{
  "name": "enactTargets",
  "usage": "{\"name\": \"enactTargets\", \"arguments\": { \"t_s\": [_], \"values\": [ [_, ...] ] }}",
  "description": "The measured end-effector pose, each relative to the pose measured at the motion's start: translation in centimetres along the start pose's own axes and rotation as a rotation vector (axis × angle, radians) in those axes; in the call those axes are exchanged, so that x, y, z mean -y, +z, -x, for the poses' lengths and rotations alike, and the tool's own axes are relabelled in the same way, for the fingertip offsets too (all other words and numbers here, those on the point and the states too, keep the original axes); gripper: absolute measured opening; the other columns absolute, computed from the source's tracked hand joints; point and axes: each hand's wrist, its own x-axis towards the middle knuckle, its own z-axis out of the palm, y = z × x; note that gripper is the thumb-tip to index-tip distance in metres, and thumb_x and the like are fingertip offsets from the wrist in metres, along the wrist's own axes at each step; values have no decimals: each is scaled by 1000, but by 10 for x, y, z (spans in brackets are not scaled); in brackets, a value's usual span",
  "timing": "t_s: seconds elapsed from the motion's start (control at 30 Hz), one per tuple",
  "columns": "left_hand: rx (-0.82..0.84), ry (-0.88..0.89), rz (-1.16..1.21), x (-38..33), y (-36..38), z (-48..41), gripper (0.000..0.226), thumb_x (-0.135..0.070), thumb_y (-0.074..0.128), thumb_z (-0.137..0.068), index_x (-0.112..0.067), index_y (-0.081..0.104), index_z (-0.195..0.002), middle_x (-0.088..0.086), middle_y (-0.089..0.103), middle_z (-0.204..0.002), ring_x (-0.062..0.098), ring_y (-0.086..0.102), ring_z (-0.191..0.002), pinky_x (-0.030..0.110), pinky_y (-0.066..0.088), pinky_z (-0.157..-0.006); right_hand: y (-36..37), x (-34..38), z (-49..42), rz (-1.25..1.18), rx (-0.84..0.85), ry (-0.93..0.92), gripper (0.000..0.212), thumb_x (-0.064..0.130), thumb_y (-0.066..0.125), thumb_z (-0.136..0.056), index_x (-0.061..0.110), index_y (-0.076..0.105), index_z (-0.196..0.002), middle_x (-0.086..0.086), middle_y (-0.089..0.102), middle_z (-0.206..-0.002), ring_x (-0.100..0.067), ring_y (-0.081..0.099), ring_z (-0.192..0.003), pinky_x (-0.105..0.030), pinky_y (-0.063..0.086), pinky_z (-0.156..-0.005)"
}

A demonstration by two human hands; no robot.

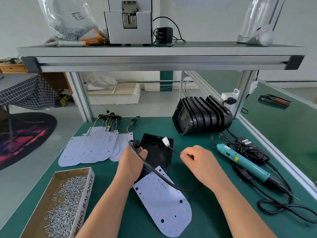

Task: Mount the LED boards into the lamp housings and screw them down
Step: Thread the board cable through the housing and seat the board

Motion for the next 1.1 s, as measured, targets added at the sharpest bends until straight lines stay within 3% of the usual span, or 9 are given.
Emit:
{"name": "enactTargets", "arguments": {
  "t_s": [0.1, 0.17, 0.3, 0.4, 0.53, 0.7, 0.8, 0.93, 1.1],
  "values": [
    [-17, -18, -1, 0, 2, 0, 14, -19, 69, -99, -19, 55, -98, 3, 64, -93, 29, 63, -83, 40, 50, -75, 4, 8, -3, 11, 83, -71, 31, 27, 55, -107, 39, 69, -132, 7, 67, -104, -13, 64, -97, -36, 51, -87],
    [0, -1, -9, -1, 2, 2, 19, -21, 71, -98, -18, 52, -99, 4, 61, -88, 33, 62, -78, 42, 49, -71, 6, 11, -4, 73, 99, -109, 33, 32, 58, -107, 38, 68, -137, 7, 68, -107, -17, 65, -104, -37, 51, -90],
    [17, 56, -83, -2, 4, 6, 19, -16, 65, -90, -3, 52, -86, -1, 45, -63, 20, 41, -60, 35, 39, -61, 8, 15, -3, 220, 87, -106, 26, 38, 56, -105, 46, 70, -125, 14, 74, -107, -15, 67, -102, -35, 53, -84],
    [19, 57, -111, -5, 3, 8, 28, -17, 62, -94, -14, 44, -73, -11, 38, -49, 17, 31, -51, 33, 30, -54, 3, 9, -5, 102, 110, -48, 23, 31, 53, -104, 43, 71, -112, 19, 74, -94, -6, 67, -87, -36, 55, -81],
    [-17, 82, -132, -10, 4, 14, 27, -27, 57, -100, -9, 49, -81, -1, 45, -62, 23, 34, -59, 36, 32, -59, -3, 4, -9, -187, 205, 34, 31, 22, 51, -104, 42, 71, -94, 10, 56, -58, -9, 46, -45, -26, 37, -49],
    [-112, 108, -129, -12, 7, 17, 35, -41, 55, -106, -17, 52, -81, 2, 56, -69, 30, 55, -65, 38, 41, -60, -7, 9, -9, -297, 252, 44, 20, 30, 53, -104, 37, 70, -95, 7, 41, -57, -16, 35, -44, -25, 29, -45],
    [-180, 136, -141, -10, 10, 17, 36, -40, 51, -108, -24, 47, -75, -3, 52, -68, 19, 51, -61, 34, 34, -55, -8, 16, -7, -184, 243, -17, 17, 48, 65, -101, 34, 69, -91, 7, 49, -55, -9, 40, -41, -21, 31, -45],
    [-202, 191, -119, -11, 13, 20, 38, -36, 50, -108, -25, 40, -74, -8, 41, -62, 16, 41, -55, 34, 29, -52, -8, 23, -7, -59, 102, -68, 27, 44, 62, -103, 26, 65, -85, -4, 58, -65, -18, 57, -54, -36, 44, -57],
    [-206, 197, -59, -14, 14, 24, 38, -32, 53, -109, -29, 40, -73, -8, 46, -69, 17, 46, -63, 36, 33, -57, -17, 31, -18, -203, 157, 6, 30, 39, 59, -99, 18, 64, -79, 1, 52, -54, -10, 49, -49, -25, 38, -51]
  ]
}}
